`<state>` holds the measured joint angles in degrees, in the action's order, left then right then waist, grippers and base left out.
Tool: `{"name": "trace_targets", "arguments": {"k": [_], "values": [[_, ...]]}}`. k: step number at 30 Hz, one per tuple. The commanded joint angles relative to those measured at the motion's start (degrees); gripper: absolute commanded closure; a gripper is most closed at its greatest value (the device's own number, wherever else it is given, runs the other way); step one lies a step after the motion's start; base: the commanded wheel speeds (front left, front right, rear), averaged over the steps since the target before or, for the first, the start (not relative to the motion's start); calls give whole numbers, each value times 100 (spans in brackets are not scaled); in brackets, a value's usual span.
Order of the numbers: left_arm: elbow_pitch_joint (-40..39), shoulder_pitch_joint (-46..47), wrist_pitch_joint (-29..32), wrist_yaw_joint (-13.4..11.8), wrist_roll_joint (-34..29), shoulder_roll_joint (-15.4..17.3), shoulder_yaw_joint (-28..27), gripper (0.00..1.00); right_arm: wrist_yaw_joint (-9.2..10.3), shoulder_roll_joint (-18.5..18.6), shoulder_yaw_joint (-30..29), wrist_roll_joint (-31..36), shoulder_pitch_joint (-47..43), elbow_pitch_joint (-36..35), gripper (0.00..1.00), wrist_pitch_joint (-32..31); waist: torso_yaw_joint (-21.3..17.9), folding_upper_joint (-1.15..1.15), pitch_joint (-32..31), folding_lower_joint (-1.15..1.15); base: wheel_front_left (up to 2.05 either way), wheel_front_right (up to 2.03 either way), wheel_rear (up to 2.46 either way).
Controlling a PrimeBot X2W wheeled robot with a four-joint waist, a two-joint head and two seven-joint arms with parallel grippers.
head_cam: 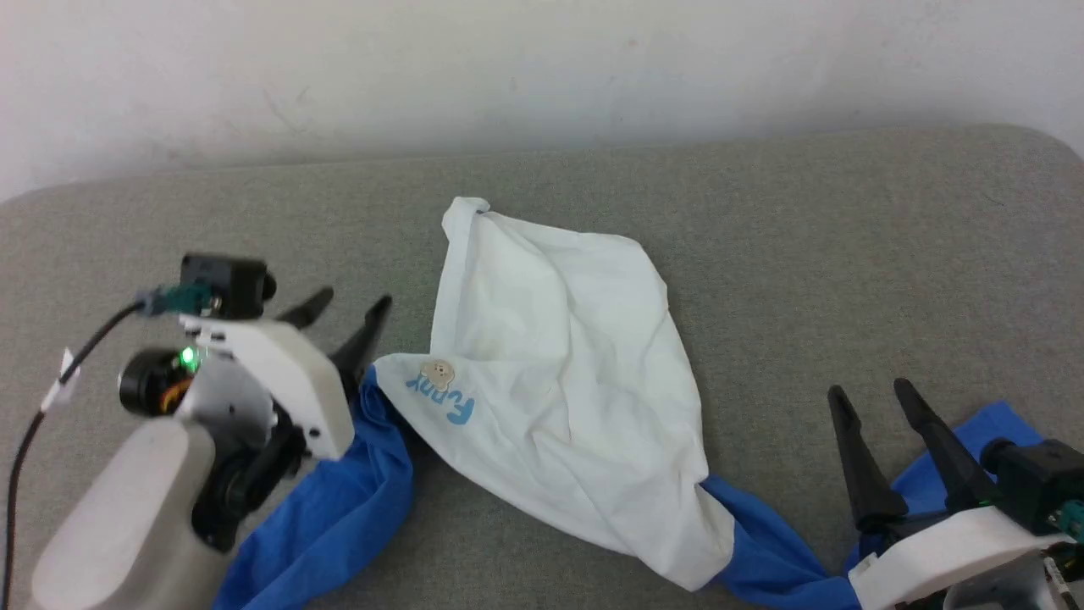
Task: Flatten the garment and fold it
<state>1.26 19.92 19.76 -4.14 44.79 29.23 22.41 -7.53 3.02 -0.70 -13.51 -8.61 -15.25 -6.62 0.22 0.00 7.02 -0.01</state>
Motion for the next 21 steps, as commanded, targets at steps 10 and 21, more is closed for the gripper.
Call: {"name": "trace_targets", "arguments": {"k": [10, 21], "values": [[1485, 1889, 1013, 510, -767, -263, 992, 0, 4, -14, 268, 21, 340, 41, 0, 48, -457, 0, 584, 1, 0, 0, 0], [3428, 2539, 2166, 1035, -690, -426, 1650, 0, 4, -14, 491, -99, 612, 344, 0, 225, -804, 0, 864, 1, 0, 0, 0]]}}
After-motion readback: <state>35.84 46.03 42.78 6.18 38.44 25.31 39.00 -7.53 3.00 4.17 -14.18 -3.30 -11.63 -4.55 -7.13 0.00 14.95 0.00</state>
